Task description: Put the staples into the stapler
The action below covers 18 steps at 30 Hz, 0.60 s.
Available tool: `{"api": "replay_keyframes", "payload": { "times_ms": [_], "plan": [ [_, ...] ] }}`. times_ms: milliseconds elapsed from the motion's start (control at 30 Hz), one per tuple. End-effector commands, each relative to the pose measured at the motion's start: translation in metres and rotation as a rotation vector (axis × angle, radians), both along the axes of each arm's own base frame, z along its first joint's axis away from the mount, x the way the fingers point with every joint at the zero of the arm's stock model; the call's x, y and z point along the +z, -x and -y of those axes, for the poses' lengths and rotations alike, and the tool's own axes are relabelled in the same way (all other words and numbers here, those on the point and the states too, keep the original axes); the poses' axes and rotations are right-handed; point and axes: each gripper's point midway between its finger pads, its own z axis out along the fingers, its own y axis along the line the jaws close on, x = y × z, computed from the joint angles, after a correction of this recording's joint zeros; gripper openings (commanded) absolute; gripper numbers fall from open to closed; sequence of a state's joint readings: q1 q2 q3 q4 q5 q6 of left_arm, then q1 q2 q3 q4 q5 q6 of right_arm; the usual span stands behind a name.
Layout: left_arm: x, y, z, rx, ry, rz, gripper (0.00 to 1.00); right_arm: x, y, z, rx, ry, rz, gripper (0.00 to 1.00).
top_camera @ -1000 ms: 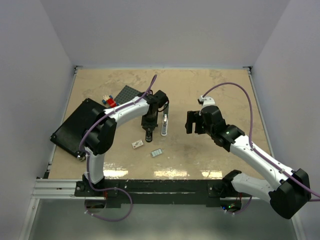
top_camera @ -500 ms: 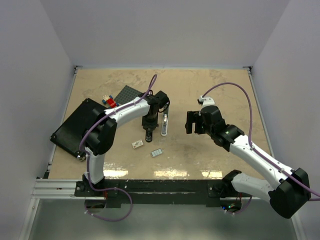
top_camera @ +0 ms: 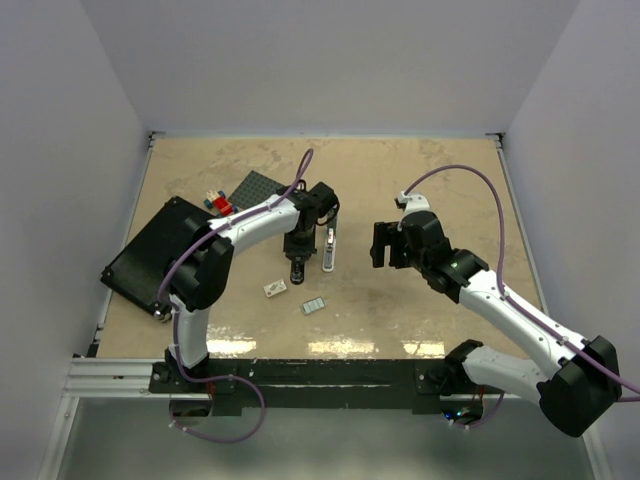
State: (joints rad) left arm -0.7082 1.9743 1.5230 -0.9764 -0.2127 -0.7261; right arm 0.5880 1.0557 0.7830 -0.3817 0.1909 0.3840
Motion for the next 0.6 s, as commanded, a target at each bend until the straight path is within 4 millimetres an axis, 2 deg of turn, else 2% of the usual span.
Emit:
{"api": "replay_keyframes", "payload": {
  "times_ms": [0, 567],
  "plan": [
    [0.0128, -0.0009, -0.0008, 0.024, 0.017, 0.043, 0.03, 0.0126, -0.0062, -0.0026, 0.005, -0.012, 0.036, 0.85],
    [0.0185, -0.0011, -0.0016, 0.011, -0.033, 0.055, 0.03, 0.0113, -0.0049, -0.0021, 0.016, 0.004, 0.024, 0.85]
  ]
}}
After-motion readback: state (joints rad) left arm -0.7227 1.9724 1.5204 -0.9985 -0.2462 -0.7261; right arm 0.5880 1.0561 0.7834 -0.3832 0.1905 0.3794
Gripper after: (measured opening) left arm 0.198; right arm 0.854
